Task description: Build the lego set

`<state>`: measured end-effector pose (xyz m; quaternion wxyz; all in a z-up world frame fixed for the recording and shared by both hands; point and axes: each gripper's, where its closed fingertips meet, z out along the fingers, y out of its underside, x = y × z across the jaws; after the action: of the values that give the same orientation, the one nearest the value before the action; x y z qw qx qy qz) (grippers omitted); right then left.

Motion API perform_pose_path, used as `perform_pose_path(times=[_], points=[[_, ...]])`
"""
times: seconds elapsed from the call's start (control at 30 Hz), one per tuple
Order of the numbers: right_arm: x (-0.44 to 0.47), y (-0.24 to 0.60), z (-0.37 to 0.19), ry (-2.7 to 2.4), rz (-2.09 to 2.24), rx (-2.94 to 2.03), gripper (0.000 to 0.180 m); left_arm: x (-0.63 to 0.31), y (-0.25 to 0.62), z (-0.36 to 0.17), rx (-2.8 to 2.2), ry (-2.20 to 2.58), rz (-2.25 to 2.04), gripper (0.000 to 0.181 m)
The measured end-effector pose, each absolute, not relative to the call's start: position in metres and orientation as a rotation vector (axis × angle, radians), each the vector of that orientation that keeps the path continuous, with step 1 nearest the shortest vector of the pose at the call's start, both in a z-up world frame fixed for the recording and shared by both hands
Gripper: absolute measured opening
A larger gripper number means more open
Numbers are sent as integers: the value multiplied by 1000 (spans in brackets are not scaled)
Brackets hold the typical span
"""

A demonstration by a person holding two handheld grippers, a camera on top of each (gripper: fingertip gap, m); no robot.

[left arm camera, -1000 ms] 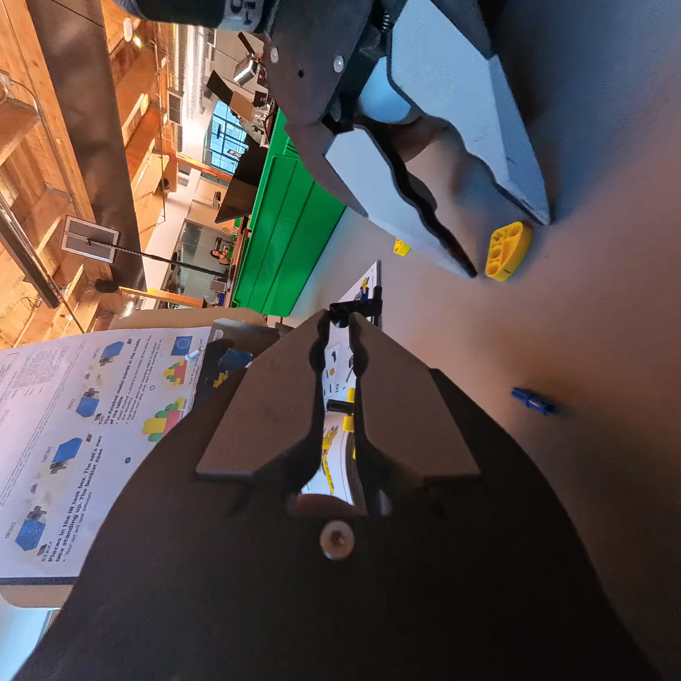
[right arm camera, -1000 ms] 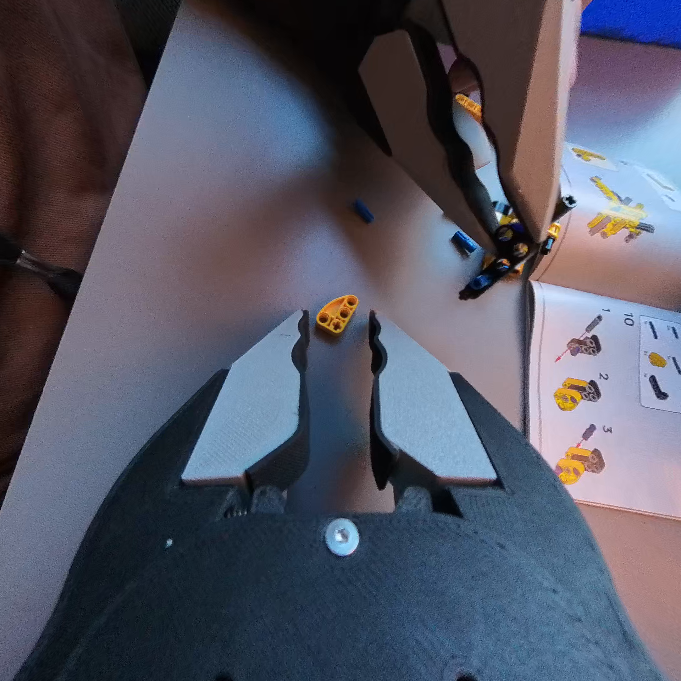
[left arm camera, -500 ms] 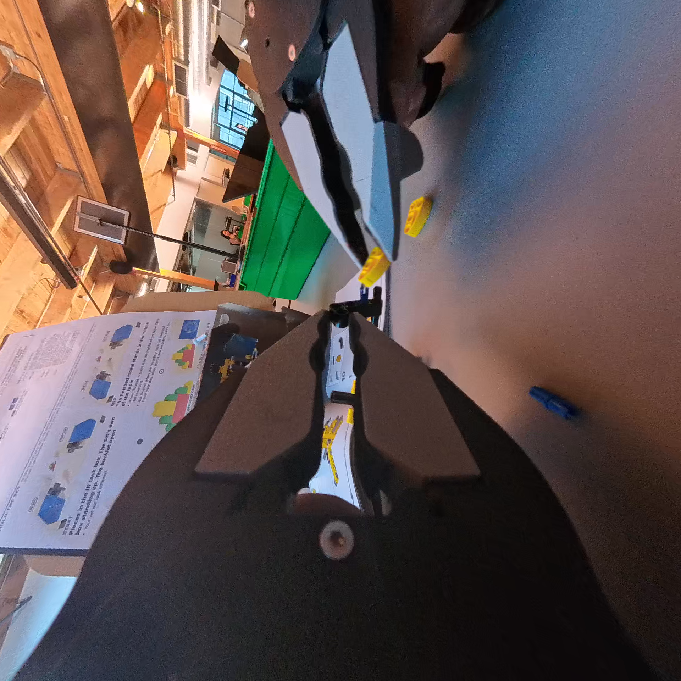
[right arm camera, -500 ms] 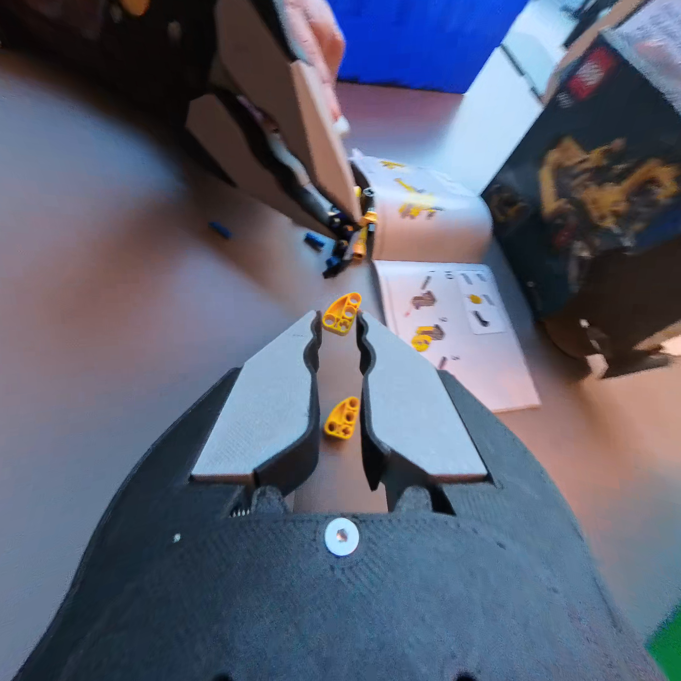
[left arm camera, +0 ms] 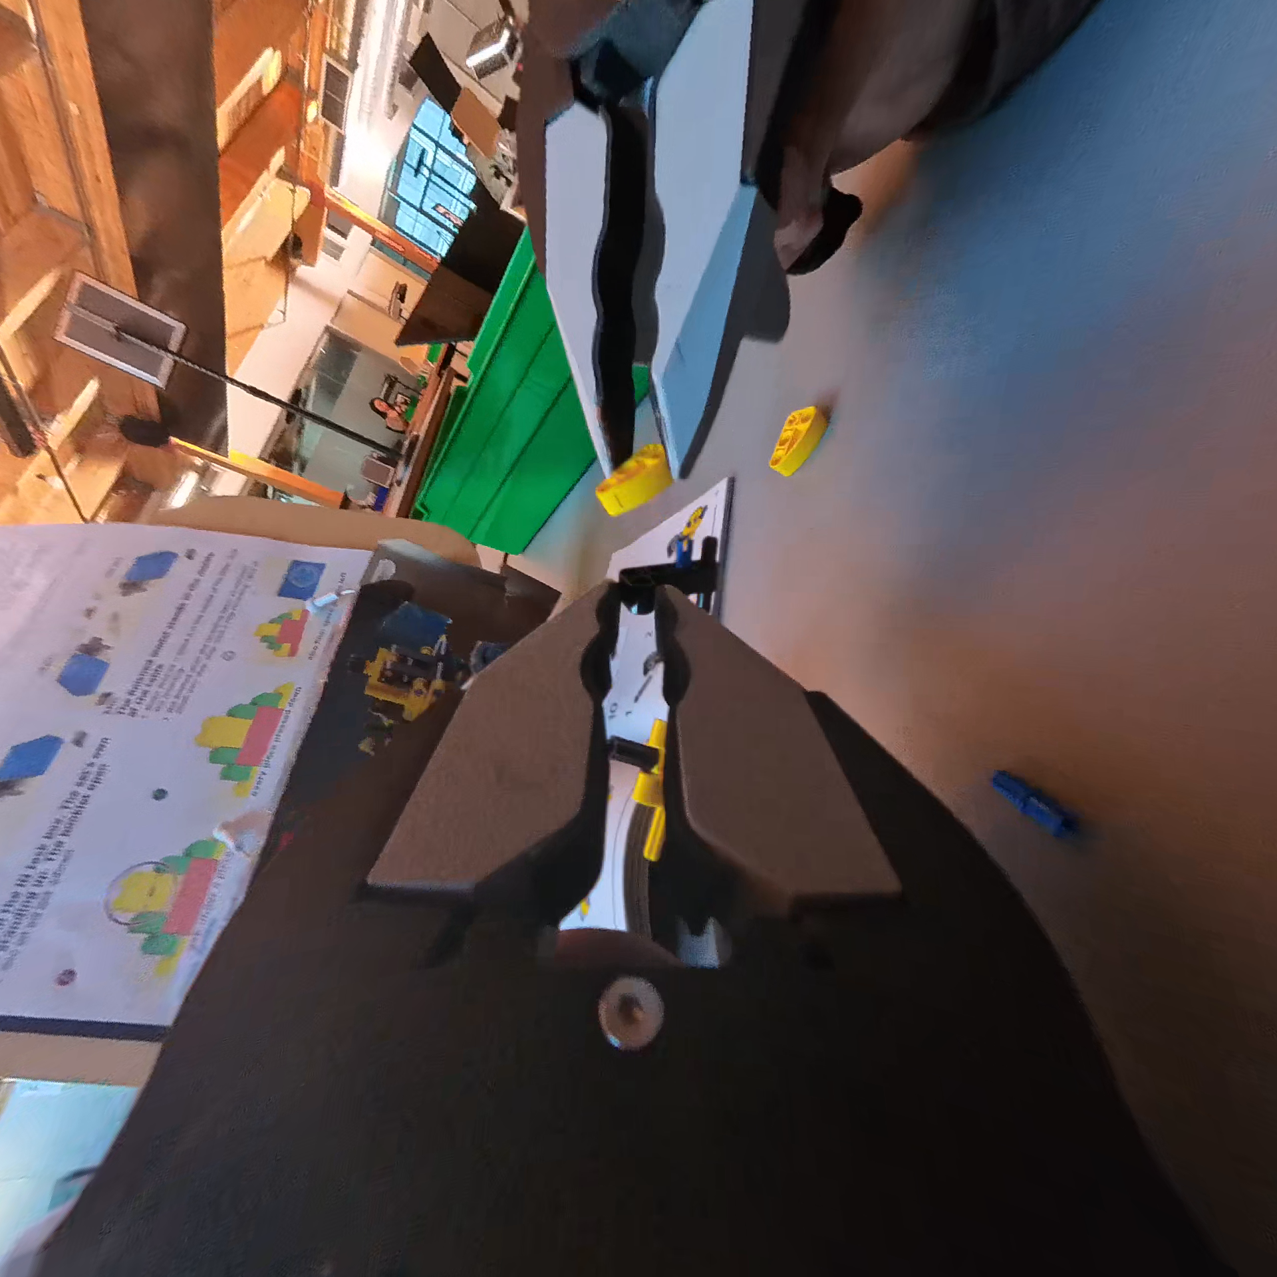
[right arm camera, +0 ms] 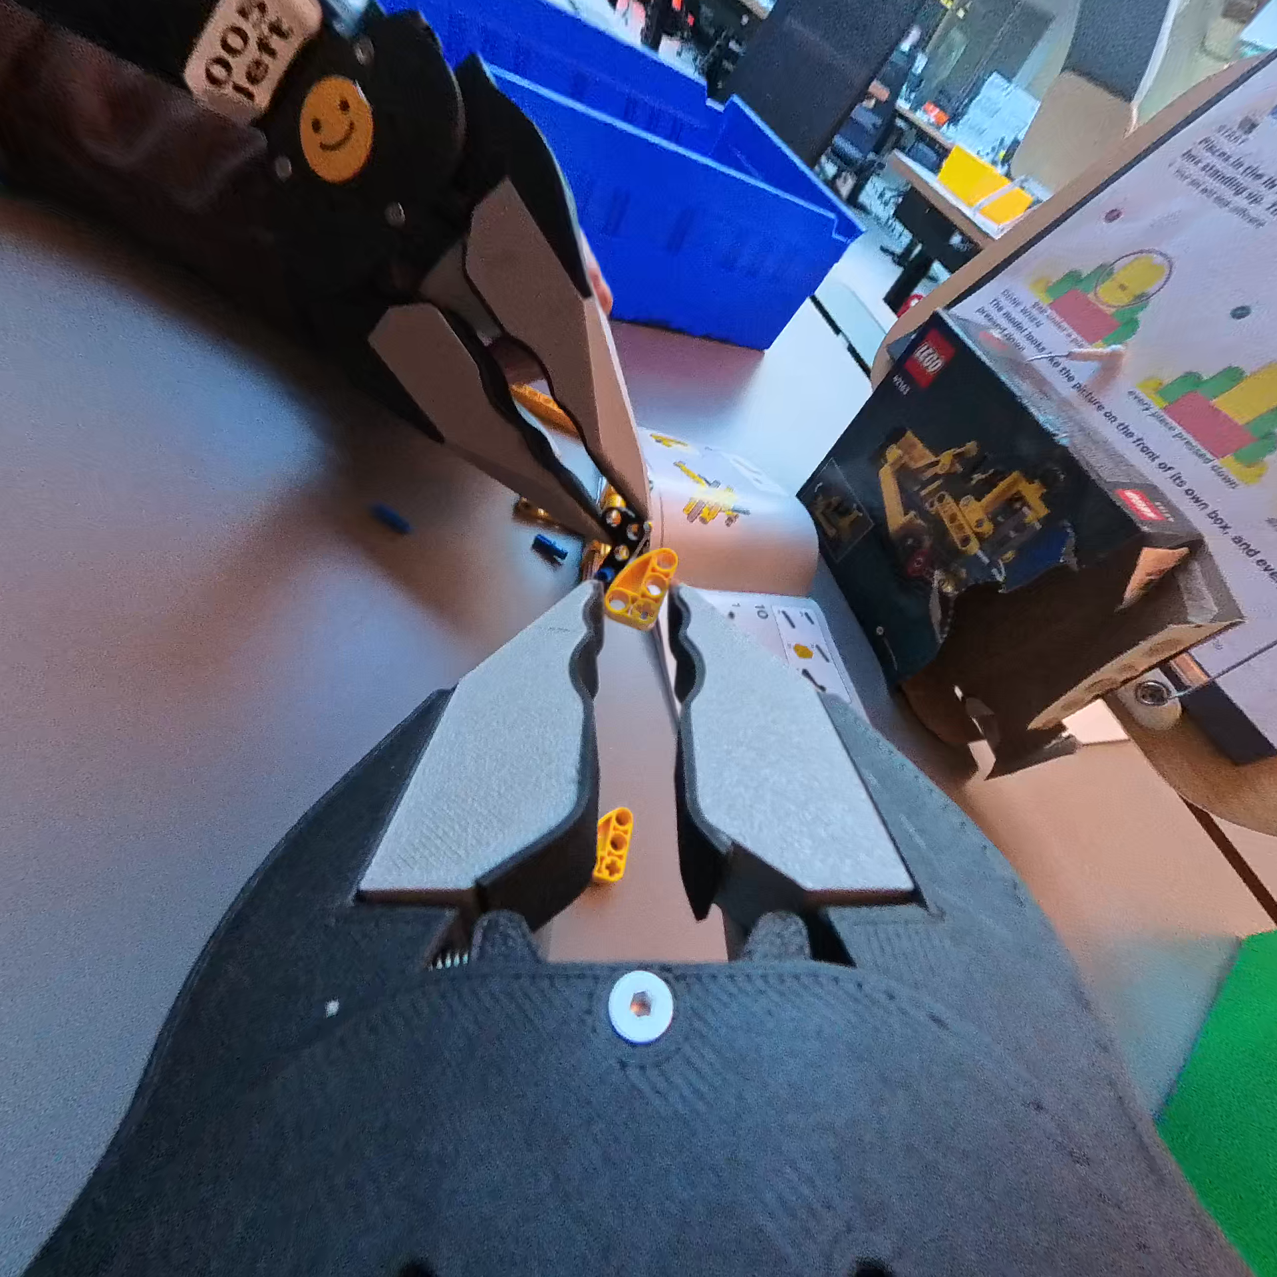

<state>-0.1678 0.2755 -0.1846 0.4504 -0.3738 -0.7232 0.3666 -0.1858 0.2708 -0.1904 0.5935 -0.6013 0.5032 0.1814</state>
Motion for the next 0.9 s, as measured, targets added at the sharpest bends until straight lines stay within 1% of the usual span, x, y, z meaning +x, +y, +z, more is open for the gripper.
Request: perform_pose_path(times=[0.27, 0.6, 0.8, 0.9], points=[[-167, 271, -176, -1755, 955, -904, 14, -192, 276, -184, -1538, 989, 214, 7], [-167, 274, -180, -1769, 920, -910, 15, -189, 273, -185, -1499, 1019, 250, 6], [-163, 267, -168, -1736, 905, -802, 15, -188, 271, -178, -1479, 987, 199, 6], [-163, 265, -174, -1769, 890, -795, 15, -185, 268, -180, -1452, 1044, 222, 6]])
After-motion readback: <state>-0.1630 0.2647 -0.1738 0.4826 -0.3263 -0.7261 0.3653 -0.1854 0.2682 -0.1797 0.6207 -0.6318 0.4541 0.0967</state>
